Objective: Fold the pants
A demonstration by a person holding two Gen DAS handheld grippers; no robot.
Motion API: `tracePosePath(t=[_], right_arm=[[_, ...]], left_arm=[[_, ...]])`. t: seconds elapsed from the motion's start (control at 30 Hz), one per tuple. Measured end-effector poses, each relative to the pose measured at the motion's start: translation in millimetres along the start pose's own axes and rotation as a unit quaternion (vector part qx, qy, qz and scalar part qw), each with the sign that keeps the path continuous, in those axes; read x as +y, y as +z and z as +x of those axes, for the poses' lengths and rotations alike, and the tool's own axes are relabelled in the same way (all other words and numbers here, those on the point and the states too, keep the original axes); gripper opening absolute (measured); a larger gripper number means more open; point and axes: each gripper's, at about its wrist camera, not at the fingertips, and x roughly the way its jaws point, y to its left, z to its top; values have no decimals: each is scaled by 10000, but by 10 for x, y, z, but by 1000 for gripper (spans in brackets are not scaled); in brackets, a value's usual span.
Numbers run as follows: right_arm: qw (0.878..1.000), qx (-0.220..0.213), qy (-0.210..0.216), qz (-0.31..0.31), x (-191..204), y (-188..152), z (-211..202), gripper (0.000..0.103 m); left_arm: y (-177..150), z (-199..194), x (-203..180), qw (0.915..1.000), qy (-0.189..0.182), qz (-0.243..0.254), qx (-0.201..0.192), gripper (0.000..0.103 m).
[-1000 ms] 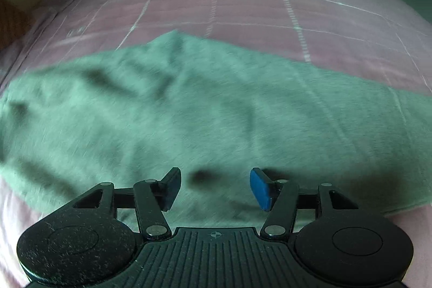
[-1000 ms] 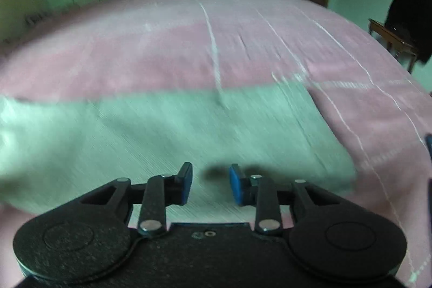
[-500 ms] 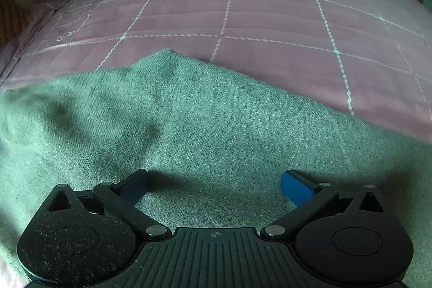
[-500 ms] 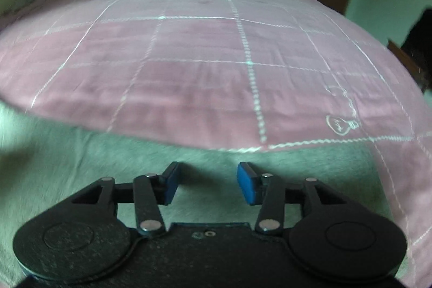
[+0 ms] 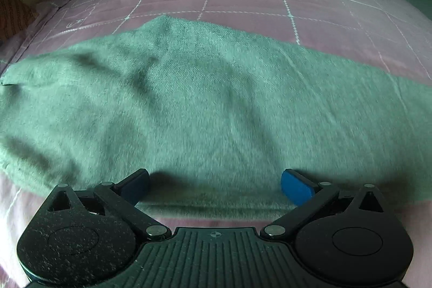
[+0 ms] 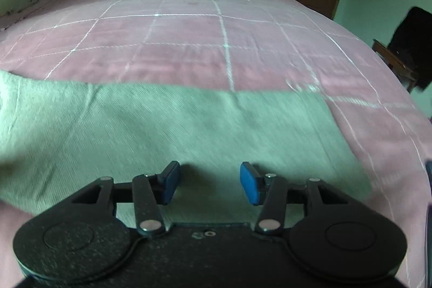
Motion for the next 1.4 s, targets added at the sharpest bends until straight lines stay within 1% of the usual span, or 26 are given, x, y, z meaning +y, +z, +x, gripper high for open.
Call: tracePosePath(t=[0.13, 0.27, 0.33, 0.43, 0.9, 1.03, 1.1, 1.23, 1.4], right_arm=[[9997, 33, -192, -117, -67, -40, -95, 49], [9996, 118, -258, 23, -178, -52, -96, 49], [9994, 108, -308, -152, -155, -83, -83, 49], [9991, 129, -370, -155, -139, -98, -117, 49], [9994, 16, -333, -2, -170, -160, -122, 49], [9997, -15, -227, 21, -208, -170, -128, 50], [9999, 0, -159, 54, -233, -167, -138, 50], [9999, 70, -155, -4, -223, -148, -158, 49], [9998, 99, -88, 153, -269, -127, -272, 49]], left_arm=[[-34, -77, 40, 10000, -40, -15, 45, 103], [-62, -91, 75, 10000, -71, 54, 35, 103], [-60, -91, 81, 10000, -69, 42, 52, 103], [-84, -111, 73, 9999, -59, 57, 64, 103], [-70, -75, 53, 9999, 40, 68, 107, 103], [-84, -83, 47, 9999, 91, 20, 89, 103], [-81, -87, 42, 9999, 111, -2, 104, 103], [-55, -85, 60, 9999, 76, 15, 147, 103], [-21, -128, 64, 9998, 46, 101, 135, 103]])
